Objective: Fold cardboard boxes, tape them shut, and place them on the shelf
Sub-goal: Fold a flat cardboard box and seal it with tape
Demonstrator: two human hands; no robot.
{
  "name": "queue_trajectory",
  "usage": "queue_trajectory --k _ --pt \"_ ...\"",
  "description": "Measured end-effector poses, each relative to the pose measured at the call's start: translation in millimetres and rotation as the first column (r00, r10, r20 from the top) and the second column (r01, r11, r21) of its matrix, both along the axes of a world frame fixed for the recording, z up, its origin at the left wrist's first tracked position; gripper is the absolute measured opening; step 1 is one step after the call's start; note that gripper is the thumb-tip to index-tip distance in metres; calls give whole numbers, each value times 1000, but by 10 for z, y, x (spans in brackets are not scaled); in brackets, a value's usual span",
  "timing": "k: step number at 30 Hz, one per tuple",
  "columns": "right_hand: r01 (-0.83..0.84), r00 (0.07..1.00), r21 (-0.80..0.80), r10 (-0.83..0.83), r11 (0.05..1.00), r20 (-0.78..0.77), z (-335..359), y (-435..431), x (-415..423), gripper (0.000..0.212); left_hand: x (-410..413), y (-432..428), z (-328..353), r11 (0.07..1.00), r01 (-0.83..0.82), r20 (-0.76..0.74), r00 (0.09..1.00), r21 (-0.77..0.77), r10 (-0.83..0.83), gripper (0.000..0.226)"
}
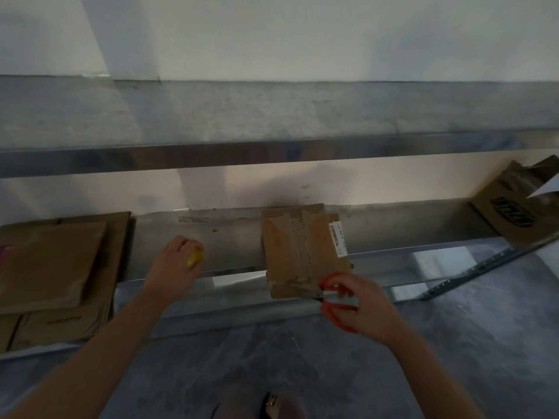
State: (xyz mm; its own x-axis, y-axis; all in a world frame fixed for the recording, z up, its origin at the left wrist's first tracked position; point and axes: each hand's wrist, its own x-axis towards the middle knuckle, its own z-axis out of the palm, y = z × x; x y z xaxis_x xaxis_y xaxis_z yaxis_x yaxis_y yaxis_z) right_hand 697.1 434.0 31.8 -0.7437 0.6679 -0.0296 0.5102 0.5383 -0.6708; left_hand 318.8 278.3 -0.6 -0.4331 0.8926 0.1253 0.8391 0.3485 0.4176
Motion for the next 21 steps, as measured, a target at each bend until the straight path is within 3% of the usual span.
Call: queue_trajectory --k 4,7,10,14,21 --pt "254 967 235 -254 938 -33 -68 349 127 38 36 139 20 1000 3 -5 1000 21 -2 22" --pt "472 868 221 -494 854 56 -254 682 164 41 107 242 -2 999 10 -10 1000 32 -10 23" --pt "589 764 173 -614 789 197 -466 1033 155 50 172 304 -36 999 7 -25 1000 47 -5 19" --pt "624 669 213 -655 752 352 -725 1420 66 54 203 339 -61 1000 -14 -39 999 24 15 18" --pt "603 650 198 -620 773 440 -995 1743 -115 55 170 319 -115 999 -39 -66 997 -15 38 23"
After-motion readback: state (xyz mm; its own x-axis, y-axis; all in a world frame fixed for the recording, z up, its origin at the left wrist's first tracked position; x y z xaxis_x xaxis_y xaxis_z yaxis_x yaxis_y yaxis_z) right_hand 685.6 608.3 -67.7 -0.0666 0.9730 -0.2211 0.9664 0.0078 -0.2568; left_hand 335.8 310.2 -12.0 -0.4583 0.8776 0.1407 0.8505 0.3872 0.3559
